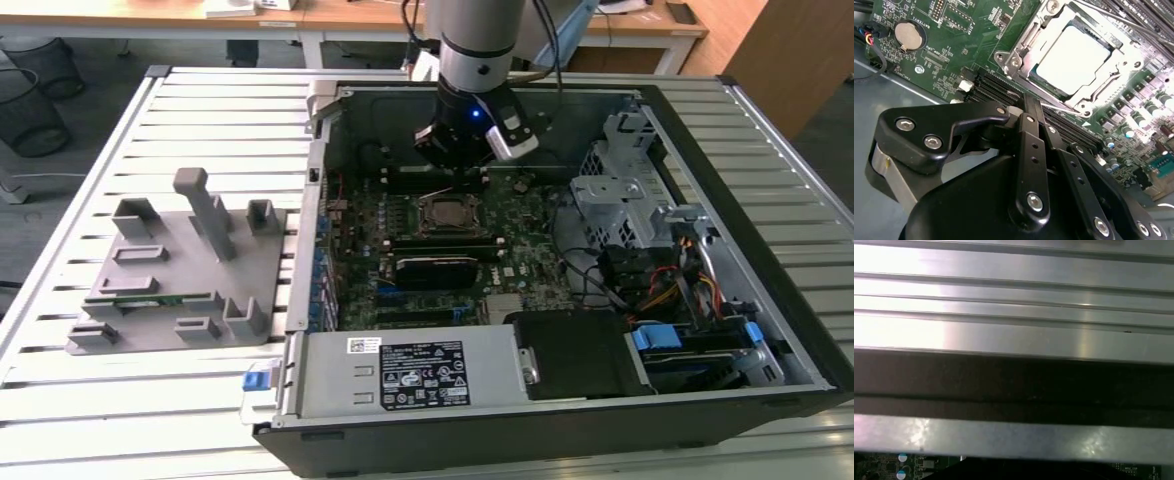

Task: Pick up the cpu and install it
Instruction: 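Install the first cpu locking lever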

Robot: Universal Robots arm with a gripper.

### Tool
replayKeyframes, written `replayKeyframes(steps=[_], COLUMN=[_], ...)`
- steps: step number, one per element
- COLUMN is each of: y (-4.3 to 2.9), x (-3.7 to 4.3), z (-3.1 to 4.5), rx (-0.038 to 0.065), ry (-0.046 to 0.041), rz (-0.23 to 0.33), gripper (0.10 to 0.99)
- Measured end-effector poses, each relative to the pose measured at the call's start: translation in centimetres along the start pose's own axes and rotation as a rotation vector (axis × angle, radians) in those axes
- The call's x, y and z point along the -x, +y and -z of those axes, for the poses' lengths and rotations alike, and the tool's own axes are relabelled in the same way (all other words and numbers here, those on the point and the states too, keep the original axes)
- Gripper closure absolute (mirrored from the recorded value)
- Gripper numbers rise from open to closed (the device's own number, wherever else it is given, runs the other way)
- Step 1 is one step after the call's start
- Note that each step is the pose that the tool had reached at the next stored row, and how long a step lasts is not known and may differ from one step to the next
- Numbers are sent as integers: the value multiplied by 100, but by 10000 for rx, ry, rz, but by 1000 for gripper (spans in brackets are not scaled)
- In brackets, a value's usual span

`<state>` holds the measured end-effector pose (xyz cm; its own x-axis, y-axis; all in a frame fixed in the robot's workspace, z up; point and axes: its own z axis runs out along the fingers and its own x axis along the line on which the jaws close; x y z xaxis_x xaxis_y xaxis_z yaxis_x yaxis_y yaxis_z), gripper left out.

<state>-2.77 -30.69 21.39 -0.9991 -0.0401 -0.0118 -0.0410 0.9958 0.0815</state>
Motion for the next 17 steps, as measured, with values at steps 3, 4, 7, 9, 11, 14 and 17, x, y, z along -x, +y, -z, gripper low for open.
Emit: replayKeyframes(steps=[3,4,7,9,11,14,17], y=[-1,-1,-4,-5,-7,-10,-12], x=[4,4,4,6,8,13,19], z=[-10,-16,-42,-61,-81,-110,-140], rx=[1,1,0,0,0,-2,0], ry=[1,0,1,1,1,2,1], rz=[7,7,8,9,9,9,8], gripper=[980,980,980,980,980,980,980])
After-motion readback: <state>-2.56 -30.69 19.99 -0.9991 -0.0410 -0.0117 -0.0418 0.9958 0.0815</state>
